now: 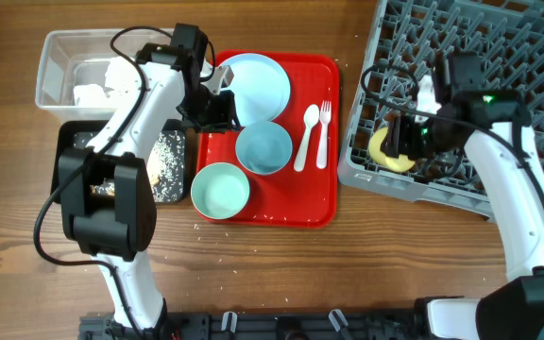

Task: Sort waste into correct bins and load items into the dishwasher rack
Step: 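Carry the yellow cup into the dish rack and release it with the right gripper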

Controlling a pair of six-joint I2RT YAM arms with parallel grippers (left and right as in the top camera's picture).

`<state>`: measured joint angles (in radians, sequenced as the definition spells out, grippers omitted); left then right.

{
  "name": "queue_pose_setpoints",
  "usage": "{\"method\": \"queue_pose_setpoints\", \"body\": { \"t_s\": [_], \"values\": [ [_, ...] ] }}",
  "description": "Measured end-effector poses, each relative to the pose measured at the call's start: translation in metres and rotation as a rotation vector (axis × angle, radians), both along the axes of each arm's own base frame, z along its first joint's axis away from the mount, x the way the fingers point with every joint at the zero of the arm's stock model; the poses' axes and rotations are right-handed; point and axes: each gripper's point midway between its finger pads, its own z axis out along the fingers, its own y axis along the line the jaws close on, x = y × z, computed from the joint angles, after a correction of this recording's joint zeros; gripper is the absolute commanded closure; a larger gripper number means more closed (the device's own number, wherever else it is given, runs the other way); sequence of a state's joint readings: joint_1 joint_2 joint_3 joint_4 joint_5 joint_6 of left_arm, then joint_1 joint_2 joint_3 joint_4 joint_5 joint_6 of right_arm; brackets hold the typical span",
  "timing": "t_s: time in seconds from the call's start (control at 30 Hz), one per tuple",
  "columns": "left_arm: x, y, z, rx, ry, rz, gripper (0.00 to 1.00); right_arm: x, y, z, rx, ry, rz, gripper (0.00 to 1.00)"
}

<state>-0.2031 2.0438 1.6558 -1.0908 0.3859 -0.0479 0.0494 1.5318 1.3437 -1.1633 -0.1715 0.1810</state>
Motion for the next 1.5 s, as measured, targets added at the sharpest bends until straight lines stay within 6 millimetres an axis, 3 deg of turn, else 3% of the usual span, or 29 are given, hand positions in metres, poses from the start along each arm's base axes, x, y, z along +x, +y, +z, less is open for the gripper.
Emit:
{"method": "queue_pose_setpoints", "body": {
  "t_s": [0.13, 0.37, 0.67, 0.77, 0.83, 0.9, 1.37, 1.5],
  "values": [
    [0.0, 0.0, 0.0, 0.0, 0.001, 0.002, 0.65, 0.016, 0.001, 0.018, 0.004, -0.069, 0.004, 0.53],
    [0.001, 0.0, 0.0, -0.001, -0.003, 0.002, 0.65, 0.017, 0.004, 0.017, 0.019, -0.064, 0.009, 0.53],
    [0.001, 0.0, 0.0, -0.001, -0.003, 0.002, 0.65, 0.011, 0.007, -0.017, 0.031, 0.081, 0.014, 0.52],
    [0.001, 0.0, 0.0, -0.001, -0.003, 0.002, 0.65, 0.012, 0.007, -0.028, 0.03, 0.115, 0.014, 0.23],
    [0.001, 0.0, 0.0, 0.0, -0.003, 0.002, 0.65, 0.015, 0.007, -0.03, 0.03, 0.108, 0.02, 0.09],
    [0.001, 0.0, 0.0, 0.0, -0.003, 0.002, 0.65, 0.018, 0.008, -0.029, 0.036, 0.097, 0.023, 0.01],
    [0.001, 0.0, 0.0, 0.0, -0.003, 0.002, 0.64, 0.011, 0.012, -0.029, 0.055, 0.124, 0.032, 0.0],
    [0.001, 0.0, 0.0, -0.001, -0.003, 0.002, 0.63, 0.003, 0.012, -0.04, 0.06, 0.154, 0.032, 0.01]
  ]
}}
